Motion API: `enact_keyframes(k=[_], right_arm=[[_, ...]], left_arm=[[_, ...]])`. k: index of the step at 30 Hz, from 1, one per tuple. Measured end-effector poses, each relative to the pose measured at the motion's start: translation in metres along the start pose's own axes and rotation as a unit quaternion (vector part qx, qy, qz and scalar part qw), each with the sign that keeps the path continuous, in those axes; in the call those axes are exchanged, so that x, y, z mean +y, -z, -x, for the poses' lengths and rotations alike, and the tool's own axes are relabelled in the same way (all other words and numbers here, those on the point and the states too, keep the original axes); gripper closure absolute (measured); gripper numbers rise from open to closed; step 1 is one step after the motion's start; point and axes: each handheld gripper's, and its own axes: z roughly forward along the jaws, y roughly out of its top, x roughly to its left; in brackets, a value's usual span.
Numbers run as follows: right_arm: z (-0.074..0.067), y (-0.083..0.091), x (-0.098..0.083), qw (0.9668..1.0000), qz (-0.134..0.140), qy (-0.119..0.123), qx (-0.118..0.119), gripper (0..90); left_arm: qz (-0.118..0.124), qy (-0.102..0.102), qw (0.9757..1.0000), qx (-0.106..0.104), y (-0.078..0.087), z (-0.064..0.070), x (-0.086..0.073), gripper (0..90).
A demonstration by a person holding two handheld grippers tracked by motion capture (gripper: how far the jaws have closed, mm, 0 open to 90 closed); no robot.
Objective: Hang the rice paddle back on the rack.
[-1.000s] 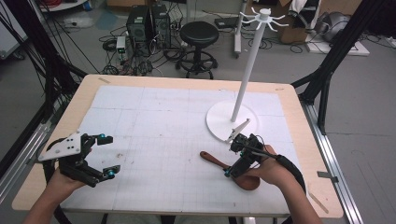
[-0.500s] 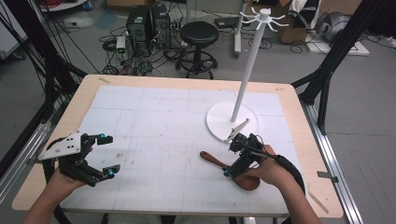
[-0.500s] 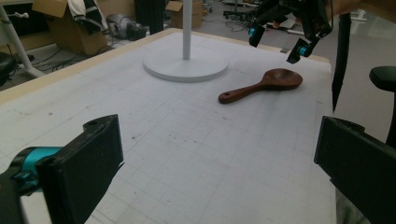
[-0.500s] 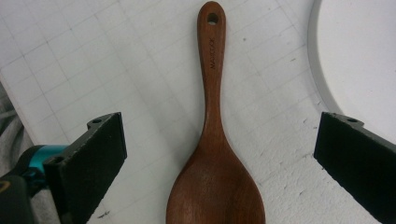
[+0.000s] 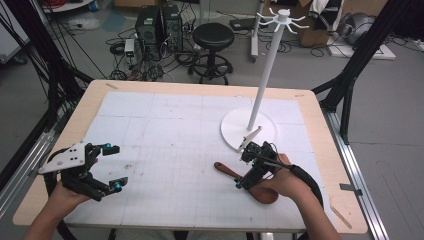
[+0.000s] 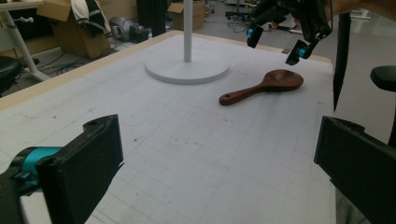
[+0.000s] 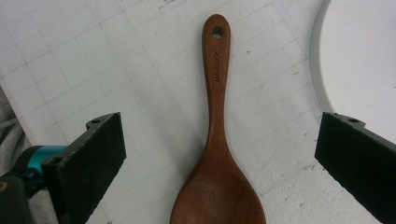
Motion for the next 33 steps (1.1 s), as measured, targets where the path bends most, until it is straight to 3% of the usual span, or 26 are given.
enact_keyframes(k=[9,33], right_arm=[[-0.001,-0.012,0.001,0.9998,-0.016,-0.014,0.002,0.7],[0.0,-0.032,0.007,0.9963,-0.085,-0.002,-0.009,2.4]], left_arm=[[-0.001,0.0,1.0,0.001,-0.001,0.0,0.0,1.8],[-0.002,-0.001,1.0,-0.001,-0.002,0.001,0.0,1.7]])
